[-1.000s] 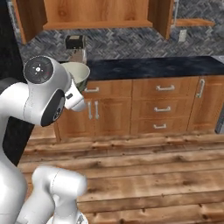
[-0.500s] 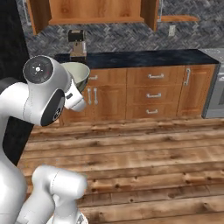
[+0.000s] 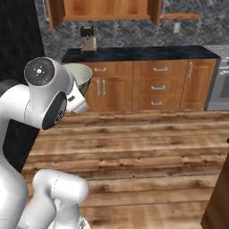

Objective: Take the smaller bowl and place it next to the appetizer plate on the dining counter , and place the larger bowl next to the plate with cooked food.

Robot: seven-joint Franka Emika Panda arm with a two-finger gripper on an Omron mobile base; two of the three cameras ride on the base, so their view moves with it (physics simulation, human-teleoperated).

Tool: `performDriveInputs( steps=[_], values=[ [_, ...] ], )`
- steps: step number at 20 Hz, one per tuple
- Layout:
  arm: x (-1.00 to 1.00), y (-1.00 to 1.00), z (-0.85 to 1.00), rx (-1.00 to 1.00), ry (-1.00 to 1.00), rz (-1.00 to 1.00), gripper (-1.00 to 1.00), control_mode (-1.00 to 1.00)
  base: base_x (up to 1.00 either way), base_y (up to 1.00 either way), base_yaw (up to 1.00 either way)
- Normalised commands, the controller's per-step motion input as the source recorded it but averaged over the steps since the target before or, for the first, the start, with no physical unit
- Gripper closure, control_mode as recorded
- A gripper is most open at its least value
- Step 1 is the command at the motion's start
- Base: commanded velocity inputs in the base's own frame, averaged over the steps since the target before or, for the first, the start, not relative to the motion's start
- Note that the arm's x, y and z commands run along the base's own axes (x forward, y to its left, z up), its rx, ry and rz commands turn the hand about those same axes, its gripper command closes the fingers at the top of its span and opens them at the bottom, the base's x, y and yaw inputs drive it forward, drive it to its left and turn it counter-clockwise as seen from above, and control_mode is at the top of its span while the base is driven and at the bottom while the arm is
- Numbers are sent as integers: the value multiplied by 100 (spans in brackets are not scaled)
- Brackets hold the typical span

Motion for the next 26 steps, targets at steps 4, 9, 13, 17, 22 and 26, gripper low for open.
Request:
performDriveInputs(
  steps=[4, 9, 13, 17, 22, 26],
  values=[
    [0, 0, 0, 0, 0, 0, 100, 100, -100, 0, 14],
    [0, 0, 0, 0, 0, 0, 100, 100, -100, -7, 3],
    [0, 0, 0, 0, 0, 0, 100, 100, -100, -22, 0],
    [0, 0, 0, 0, 0, 0, 100, 100, -100, -33, 0],
    [0, 0, 0, 0, 0, 0, 100, 100, -100, -35, 0],
    [0, 0, 0, 0, 0, 0, 100, 100, -100, -60, -5]
  ],
)
